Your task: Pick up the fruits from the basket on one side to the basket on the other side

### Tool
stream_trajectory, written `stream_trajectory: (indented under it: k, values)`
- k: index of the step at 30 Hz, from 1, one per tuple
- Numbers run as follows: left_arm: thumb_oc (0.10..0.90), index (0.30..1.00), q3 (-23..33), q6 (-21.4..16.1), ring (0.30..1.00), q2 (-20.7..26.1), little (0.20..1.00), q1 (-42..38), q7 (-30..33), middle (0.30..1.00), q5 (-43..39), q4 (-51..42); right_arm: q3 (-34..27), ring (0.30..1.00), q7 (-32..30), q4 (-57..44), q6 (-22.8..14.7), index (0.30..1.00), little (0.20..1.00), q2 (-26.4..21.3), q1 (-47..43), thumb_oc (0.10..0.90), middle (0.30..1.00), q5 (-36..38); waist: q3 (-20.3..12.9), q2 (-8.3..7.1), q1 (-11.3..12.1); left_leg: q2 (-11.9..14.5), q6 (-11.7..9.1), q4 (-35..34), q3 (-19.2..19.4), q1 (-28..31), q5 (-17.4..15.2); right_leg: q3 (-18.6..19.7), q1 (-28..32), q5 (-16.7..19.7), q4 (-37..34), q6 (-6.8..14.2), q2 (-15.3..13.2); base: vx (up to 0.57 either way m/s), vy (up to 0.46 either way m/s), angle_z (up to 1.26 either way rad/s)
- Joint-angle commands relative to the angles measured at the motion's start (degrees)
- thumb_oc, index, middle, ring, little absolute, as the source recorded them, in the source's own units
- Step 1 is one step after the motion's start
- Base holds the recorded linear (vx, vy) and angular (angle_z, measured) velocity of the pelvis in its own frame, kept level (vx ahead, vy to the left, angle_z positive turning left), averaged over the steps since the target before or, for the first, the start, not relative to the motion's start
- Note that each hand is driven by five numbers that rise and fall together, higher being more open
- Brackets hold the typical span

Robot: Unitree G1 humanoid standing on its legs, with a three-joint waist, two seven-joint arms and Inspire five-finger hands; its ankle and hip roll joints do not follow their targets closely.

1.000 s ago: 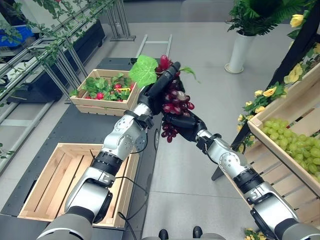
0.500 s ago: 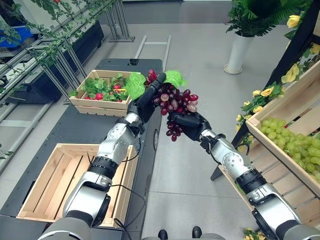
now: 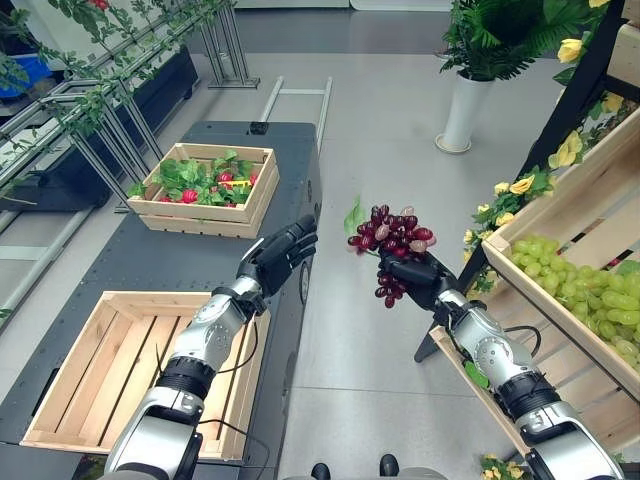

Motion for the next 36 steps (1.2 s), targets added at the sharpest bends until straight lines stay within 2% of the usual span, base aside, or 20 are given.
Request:
stream_trajectory:
  k: [1, 7, 12, 16, 19, 23, 25, 30, 36]
  values:
    - [0.800, 0.900, 3.0, -7.9, 0.900, -0.5, 0.900, -0.7, -0.9, 0.900, -3.3, 0.7, -5.7, 0.300, 5.9, -1.2, -8.3, 0.300, 0.300, 0.6, -0.9, 0.400, 0.300, -1.4, -8.2, 0.40, -0.7, -1.7, -1.2, 0.1, -0.2, -1.5, -5.3, -1.4, -0.4, -1.3, 0.1, -0.2, 1.1, 0.03, -0.006, -0.08]
    - [0.800, 0.900, 4.2, -12.8, 0.900, -3.6, 0.900, 7.7, 5.2, 0.900, 6.9, -0.2, -7.2, 0.300, 7.5, -3.3, -6.7, 0.300, 0.300, 1.1, 5.5, 0.400, 0.300, -4.6, -7.3, -0.19, -0.4, -1.7, -1.0, 0.1, -0.2, -1.4, -5.2, -1.4, -0.4, -1.2, 0.1, -0.2, 1.3, 0.01, -0.002, -0.04]
    - [0.800, 0.900, 1.8, -15.9, 0.900, -5.2, 0.900, 13.2, 10.1, 0.900, 17.1, 1.4, -7.5, 0.300, 7.9, -2.7, -6.1, 0.300, 0.300, 2.1, 10.4, 0.400, 0.300, -5.0, -6.4, -0.60, -0.1, -1.8, -0.8, 0.1, 0.0, -1.4, -5.2, -1.3, -0.4, -1.0, 0.1, -0.2, 1.4, 0.00, 0.000, 0.00]
    - [0.800, 0.900, -1.2, -15.1, 0.900, -7.1, 0.900, 16.8, 12.9, 0.900, 20.1, 3.1, -6.4, 0.300, 8.7, 0.2, -5.9, 0.300, 0.300, 3.9, 14.0, 0.400, 0.300, -5.7, -5.9, -0.99, -0.1, -1.7, -0.6, 0.1, 0.5, -1.4, -5.3, -1.1, -0.6, -0.7, 0.1, 0.0, 1.6, 0.04, -0.004, -0.01]
    - [0.800, 0.900, -3.2, -13.9, 0.900, -8.2, 0.900, 19.5, 11.7, 0.900, 20.6, 3.9, -5.9, 0.300, 8.5, 2.4, -6.9, 0.300, 0.300, 4.9, 15.7, 0.400, 0.300, -7.2, -5.5, -1.45, -0.1, -1.7, -0.5, 0.1, 0.8, -1.6, -5.2, -0.8, -0.8, -0.4, 0.1, 0.1, 1.7, 0.03, -0.015, -0.05]
    - [0.800, 0.900, -4.1, -12.0, 0.900, -8.9, 0.900, 22.1, 8.7, 0.900, 17.5, 3.5, -6.5, 0.300, 7.1, 5.1, -8.3, 0.300, 0.300, 5.4, 17.0, 0.400, 0.300, -7.5, -4.7, -1.78, -0.1, -1.7, -0.3, 0.1, 1.1, -1.8, -5.1, -0.5, -1.1, -0.1, 0.1, 0.2, 1.9, 0.03, -0.017, -0.07]
    - [0.800, 0.900, -5.7, -12.4, 0.900, -8.7, 0.900, 23.1, 6.5, 0.900, 17.5, 3.2, -6.8, 0.300, 6.3, 7.1, -9.4, 0.300, 0.300, 5.3, 17.2, 0.400, 0.300, -7.7, -4.2, -1.93, -0.2, -1.7, -0.1, 0.1, 1.3, -2.1, -5.1, -0.3, -1.3, 0.2, 0.1, 0.2, 2.0, 0.02, -0.017, -0.08]
    - [0.800, 0.900, -8.6, -12.6, 0.900, -6.8, 0.900, 23.2, 7.0, 0.900, 18.9, 1.1, -7.3, 0.300, 4.9, 7.8, -12.1, 0.300, 0.300, 4.6, 17.2, 0.400, 0.300, -5.6, -2.4, -2.25, -0.7, -1.6, 0.3, 0.1, 2.1, -2.6, -4.8, 0.5, -2.5, 0.1, 1.6, 0.2, 2.1, 0.00, -0.020, -0.05]
    - [0.800, 0.900, -8.3, -11.3, 0.900, -4.5, 0.900, 21.3, 7.9, 0.900, 18.9, -0.3, -8.3, 0.300, 2.8, 5.2, -15.4, 0.300, 0.300, 4.1, 18.7, 0.400, 0.300, -3.2, -0.4, -2.75, -1.5, -1.3, 0.8, 0.1, 2.7, -2.7, -4.2, 1.4, -4.4, -0.9, 5.2, 0.2, 2.2, -0.02, -0.022, -0.11]
